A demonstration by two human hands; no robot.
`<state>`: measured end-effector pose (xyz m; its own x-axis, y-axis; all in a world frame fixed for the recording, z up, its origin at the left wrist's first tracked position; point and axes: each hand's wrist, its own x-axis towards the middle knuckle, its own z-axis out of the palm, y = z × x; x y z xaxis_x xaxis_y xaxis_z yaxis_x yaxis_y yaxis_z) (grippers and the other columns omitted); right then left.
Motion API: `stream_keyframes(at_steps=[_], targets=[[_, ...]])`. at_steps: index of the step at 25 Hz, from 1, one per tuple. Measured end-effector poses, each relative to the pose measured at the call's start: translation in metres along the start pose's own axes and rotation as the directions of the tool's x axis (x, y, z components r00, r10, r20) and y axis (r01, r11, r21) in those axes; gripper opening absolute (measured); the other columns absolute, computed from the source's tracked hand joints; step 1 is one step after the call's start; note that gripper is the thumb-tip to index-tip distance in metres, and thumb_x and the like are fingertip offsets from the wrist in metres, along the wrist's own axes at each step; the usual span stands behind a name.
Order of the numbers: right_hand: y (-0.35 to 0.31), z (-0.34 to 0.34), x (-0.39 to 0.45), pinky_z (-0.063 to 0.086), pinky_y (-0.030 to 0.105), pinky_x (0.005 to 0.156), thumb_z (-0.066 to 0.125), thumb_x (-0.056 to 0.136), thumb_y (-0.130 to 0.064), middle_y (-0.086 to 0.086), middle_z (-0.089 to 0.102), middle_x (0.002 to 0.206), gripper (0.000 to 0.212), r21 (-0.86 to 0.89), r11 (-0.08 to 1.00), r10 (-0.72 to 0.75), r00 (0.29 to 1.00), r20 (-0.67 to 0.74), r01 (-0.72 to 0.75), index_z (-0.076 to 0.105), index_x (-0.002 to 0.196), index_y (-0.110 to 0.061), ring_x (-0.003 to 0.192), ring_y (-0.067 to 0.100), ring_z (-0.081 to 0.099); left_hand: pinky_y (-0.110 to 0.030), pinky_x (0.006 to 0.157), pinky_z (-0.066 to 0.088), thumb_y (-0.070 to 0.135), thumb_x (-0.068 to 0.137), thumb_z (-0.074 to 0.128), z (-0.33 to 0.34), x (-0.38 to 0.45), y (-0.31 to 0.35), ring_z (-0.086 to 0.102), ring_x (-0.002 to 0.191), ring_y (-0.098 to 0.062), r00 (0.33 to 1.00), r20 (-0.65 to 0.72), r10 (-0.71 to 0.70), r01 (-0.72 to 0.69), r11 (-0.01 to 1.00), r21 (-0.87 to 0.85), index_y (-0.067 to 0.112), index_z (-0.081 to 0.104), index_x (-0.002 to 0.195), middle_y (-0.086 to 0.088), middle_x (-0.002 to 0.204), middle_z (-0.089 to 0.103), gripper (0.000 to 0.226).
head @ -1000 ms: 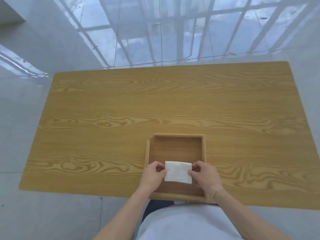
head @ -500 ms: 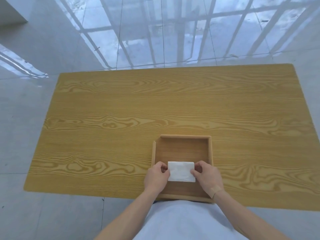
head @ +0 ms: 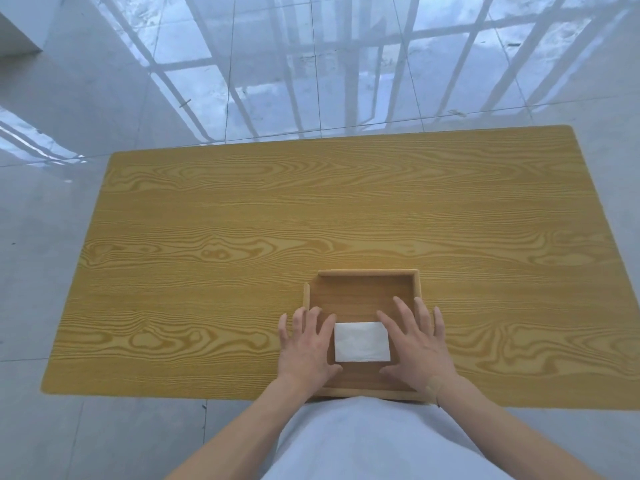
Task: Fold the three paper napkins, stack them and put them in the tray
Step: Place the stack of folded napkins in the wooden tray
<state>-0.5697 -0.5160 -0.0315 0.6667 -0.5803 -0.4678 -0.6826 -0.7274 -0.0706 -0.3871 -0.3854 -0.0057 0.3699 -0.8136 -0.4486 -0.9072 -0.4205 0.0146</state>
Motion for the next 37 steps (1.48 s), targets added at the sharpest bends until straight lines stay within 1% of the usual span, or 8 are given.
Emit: stream_keyframes(at_steps=[2, 8, 11, 21, 26, 29, 33, 37], targets=[[0.001, 0.002, 0.004, -0.019, 0.061, 0.111, 0.073, 0.060, -0.067, 0.002, -0.005, 0.162, 0.108, -0.032, 0.999, -0.002, 1.000, 0.001, 0.002, 0.013, 0.146, -0.042, 0.143, 0.040, -0.023, -0.059, 0.111, -0.009, 0.061, 0.070, 0.071, 0.002, 0.004, -0.001, 0.002, 0.142, -0.033, 1.000, 0.018, 0.015, -0.016, 0.999, 0.038, 0.035, 0.021, 0.145, -0.004, 0.153, 0.015, 0.093], [0.000, 0.003, 0.004, -0.010, 0.063, 0.114, 0.077, 0.058, -0.059, 0.004, 0.013, 0.161, 0.094, -0.052, 0.999, -0.014, 0.999, -0.031, 0.013, 0.034, 0.139, -0.039, 0.146, 0.040, -0.008, -0.060, 0.110, -0.013, 0.055, 0.068, 0.073, 0.003, 0.009, 0.001, 0.000, 0.141, -0.035, 1.000, 0.005, 0.015, -0.015, 0.999, 0.029, 0.034, 0.031, 0.136, -0.003, 0.150, 0.016, 0.083], [-0.001, 0.001, 0.004, -0.013, 0.062, 0.113, 0.075, 0.061, -0.058, 0.004, 0.013, 0.161, 0.089, -0.047, 0.999, -0.012, 0.999, -0.031, 0.011, 0.033, 0.137, -0.040, 0.145, 0.040, -0.008, -0.061, 0.110, -0.013, 0.052, 0.070, 0.073, 0.004, 0.009, 0.003, -0.001, 0.141, -0.036, 1.000, 0.003, 0.010, -0.011, 1.000, 0.014, 0.034, 0.034, 0.133, -0.003, 0.150, 0.017, 0.077], [-0.005, 0.006, -0.011, -0.001, 0.063, 0.115, 0.073, 0.059, -0.056, 0.006, 0.022, 0.158, 0.073, -0.007, 1.000, -0.008, 0.998, -0.061, 0.007, 0.046, 0.125, -0.037, 0.145, 0.041, 0.002, -0.062, 0.111, -0.012, 0.051, 0.069, 0.071, 0.010, 0.001, 0.001, -0.001, 0.142, -0.036, 0.998, -0.010, 0.065, -0.065, 0.997, 0.039, 0.036, 0.038, 0.129, -0.004, 0.150, 0.020, 0.070], [-0.008, 0.013, -0.022, 0.006, 0.065, 0.114, 0.078, 0.052, -0.059, 0.008, 0.031, 0.155, 0.077, 0.002, 1.000, -0.008, 0.997, -0.080, 0.008, 0.052, 0.121, -0.036, 0.144, 0.041, 0.009, -0.061, 0.110, -0.012, 0.055, 0.063, 0.073, 0.016, -0.006, 0.000, 0.003, 0.141, -0.035, 0.996, 0.006, 0.087, -0.087, 0.994, 0.070, 0.035, 0.039, 0.126, -0.004, 0.148, 0.024, 0.074], [-0.008, 0.014, -0.024, 0.003, 0.064, 0.115, 0.080, 0.051, -0.063, 0.006, 0.026, 0.157, 0.086, -0.011, 1.000, 0.009, 0.998, -0.067, -0.010, 0.048, 0.127, -0.037, 0.145, 0.040, 0.006, -0.062, 0.110, -0.011, 0.055, 0.063, 0.074, 0.018, -0.008, -0.001, 0.002, 0.141, -0.035, 0.997, 0.009, 0.077, -0.077, 0.994, 0.071, 0.036, 0.038, 0.127, -0.004, 0.149, 0.024, 0.076], [-0.008, 0.014, -0.024, -0.002, 0.063, 0.116, 0.077, 0.052, -0.069, 0.004, 0.019, 0.159, 0.096, -0.013, 1.000, 0.018, 0.998, -0.058, -0.018, 0.040, 0.134, -0.039, 0.146, 0.039, 0.002, -0.060, 0.108, -0.018, 0.060, 0.062, 0.074, 0.018, -0.005, -0.002, -0.004, 0.142, -0.036, 0.995, 0.026, 0.096, -0.097, 0.994, 0.043, 0.037, 0.030, 0.133, -0.002, 0.149, 0.012, 0.087], [-0.008, 0.013, -0.024, -0.003, 0.063, 0.116, 0.075, 0.055, -0.068, 0.004, 0.018, 0.159, 0.090, -0.024, 1.000, 0.012, 0.999, -0.053, -0.014, 0.041, 0.133, -0.039, 0.146, 0.039, -0.001, -0.059, 0.107, -0.020, 0.058, 0.065, 0.072, 0.017, -0.005, -0.004, -0.005, 0.142, -0.035, 0.992, 0.013, 0.125, -0.126, 0.991, 0.042, 0.036, 0.035, 0.130, -0.004, 0.151, 0.014, 0.079]])
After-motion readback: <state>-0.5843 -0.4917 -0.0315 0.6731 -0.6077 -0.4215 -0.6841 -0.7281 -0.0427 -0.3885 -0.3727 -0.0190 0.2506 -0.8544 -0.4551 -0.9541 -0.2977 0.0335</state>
